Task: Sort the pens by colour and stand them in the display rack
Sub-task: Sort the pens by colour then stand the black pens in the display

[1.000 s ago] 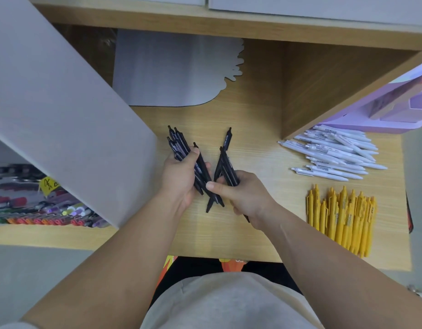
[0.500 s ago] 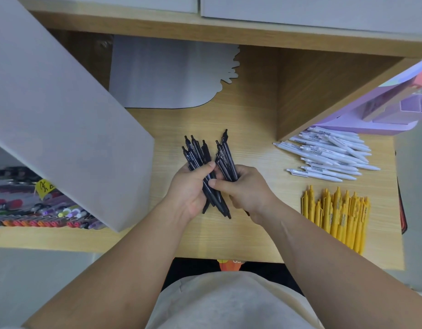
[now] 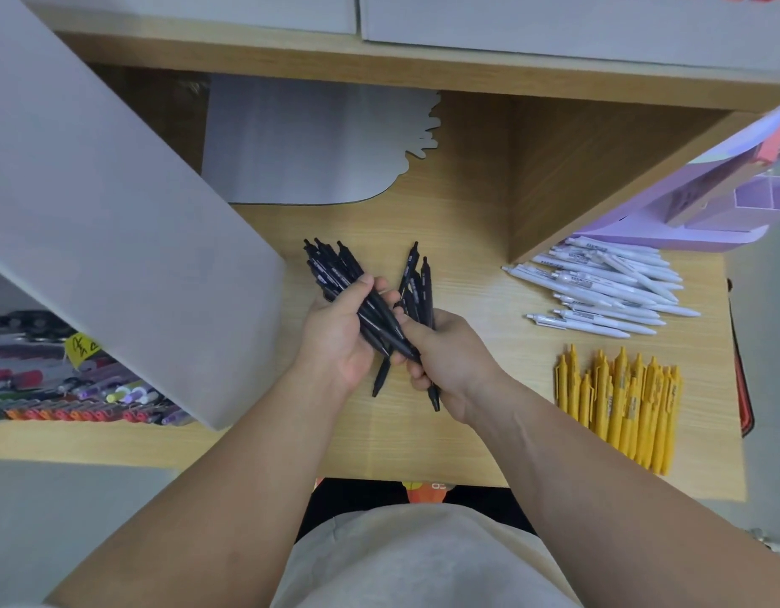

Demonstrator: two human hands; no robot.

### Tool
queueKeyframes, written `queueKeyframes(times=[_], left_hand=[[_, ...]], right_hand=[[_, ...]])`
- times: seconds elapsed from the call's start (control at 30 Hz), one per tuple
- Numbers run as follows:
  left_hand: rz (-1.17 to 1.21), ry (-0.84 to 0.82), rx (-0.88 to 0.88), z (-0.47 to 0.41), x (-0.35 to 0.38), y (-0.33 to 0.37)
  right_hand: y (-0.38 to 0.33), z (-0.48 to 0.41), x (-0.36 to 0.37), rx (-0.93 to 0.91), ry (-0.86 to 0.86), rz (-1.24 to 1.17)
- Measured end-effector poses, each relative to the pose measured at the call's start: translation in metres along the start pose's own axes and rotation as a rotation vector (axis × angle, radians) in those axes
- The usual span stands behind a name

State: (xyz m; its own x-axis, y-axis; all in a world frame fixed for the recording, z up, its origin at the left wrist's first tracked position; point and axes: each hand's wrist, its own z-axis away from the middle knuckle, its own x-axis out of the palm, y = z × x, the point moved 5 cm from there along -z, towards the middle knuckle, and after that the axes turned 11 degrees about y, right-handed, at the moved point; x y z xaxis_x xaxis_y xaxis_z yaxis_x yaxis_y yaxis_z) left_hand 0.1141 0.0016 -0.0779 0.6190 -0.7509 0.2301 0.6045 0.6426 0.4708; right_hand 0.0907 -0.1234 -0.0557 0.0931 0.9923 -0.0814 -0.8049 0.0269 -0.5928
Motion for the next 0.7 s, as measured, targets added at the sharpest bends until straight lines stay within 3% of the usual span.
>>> queueKeyframes(times=[0.13, 0.23, 0.43, 0.7], left_hand=[[0.005, 0.117, 0.027, -0.001, -0.012, 0.006], [-0.133, 0.205, 0.085, -0.002, -0.025, 0.007], [-0.412, 0.253, 0.186, -0.002, -0.035, 0.005], [-0.636, 0.206, 0.271, -0.015, 0.0, 0.003]], right_hand=[[0.009, -0.018, -0.017, -0.026, 0.204, 0.088], [0.019, -0.03, -0.022, -0.073, 0.372, 0.234], [0.015, -0.039, 0.0, -0.186, 0.398, 0.517], [0.013, -0.042, -0.036, -0.185, 0.395, 0.41]])
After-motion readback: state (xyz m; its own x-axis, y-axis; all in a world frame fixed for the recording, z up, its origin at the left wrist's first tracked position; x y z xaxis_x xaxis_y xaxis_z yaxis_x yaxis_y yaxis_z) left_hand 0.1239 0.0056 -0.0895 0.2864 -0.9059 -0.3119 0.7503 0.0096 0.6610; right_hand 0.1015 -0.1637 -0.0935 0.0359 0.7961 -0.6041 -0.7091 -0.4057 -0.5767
